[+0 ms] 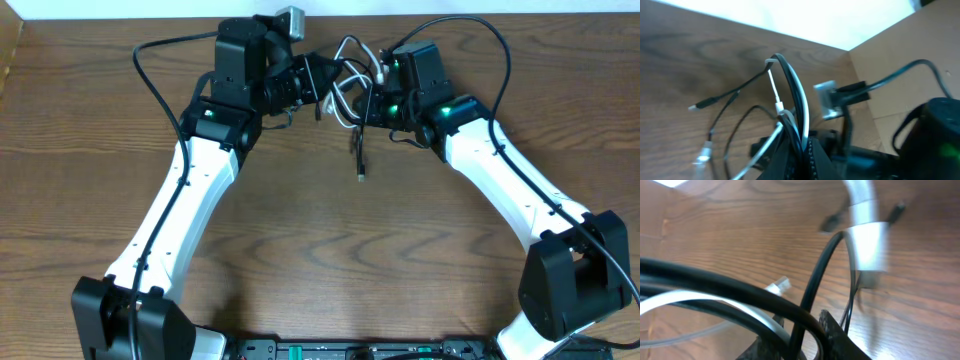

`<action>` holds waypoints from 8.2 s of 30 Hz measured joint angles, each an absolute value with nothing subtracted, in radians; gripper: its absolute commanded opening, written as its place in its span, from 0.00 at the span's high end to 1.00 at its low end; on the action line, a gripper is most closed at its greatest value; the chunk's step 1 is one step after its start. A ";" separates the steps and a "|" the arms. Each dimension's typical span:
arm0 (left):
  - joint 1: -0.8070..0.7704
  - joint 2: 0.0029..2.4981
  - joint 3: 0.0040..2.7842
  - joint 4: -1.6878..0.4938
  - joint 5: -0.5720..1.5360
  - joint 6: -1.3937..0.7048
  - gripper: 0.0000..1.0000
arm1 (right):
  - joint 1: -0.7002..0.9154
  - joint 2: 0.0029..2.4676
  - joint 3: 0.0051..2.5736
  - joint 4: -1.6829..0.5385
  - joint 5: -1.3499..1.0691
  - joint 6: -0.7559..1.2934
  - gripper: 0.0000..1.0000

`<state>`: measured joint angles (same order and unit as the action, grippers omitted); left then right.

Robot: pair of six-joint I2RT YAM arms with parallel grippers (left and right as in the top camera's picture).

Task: Untangle cables

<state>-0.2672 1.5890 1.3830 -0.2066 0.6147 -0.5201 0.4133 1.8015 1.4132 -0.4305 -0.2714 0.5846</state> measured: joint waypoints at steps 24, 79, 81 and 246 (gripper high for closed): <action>-0.076 1.591 1.379 -0.518 0.596 -0.347 0.93 | 0.278 1.836 1.409 -0.553 -0.352 0.350 0.78; 0.118 1.573 1.388 0.105 0.937 -0.751 0.93 | 0.026 1.860 1.432 -0.617 -0.446 0.550 0.99; 0.118 1.557 1.388 0.106 0.937 -0.751 0.92 | 0.004 1.870 1.430 -0.649 -0.413 0.529 0.99; 0.059 1.356 1.401 -0.267 0.422 -0.543 0.92 | -0.149 2.014 1.490 -0.873 -0.256 0.214 0.99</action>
<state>0.0586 1.3556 1.4010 -0.2672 0.4217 -0.5426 -0.1490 2.0144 1.4899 -0.8730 -0.2562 0.2138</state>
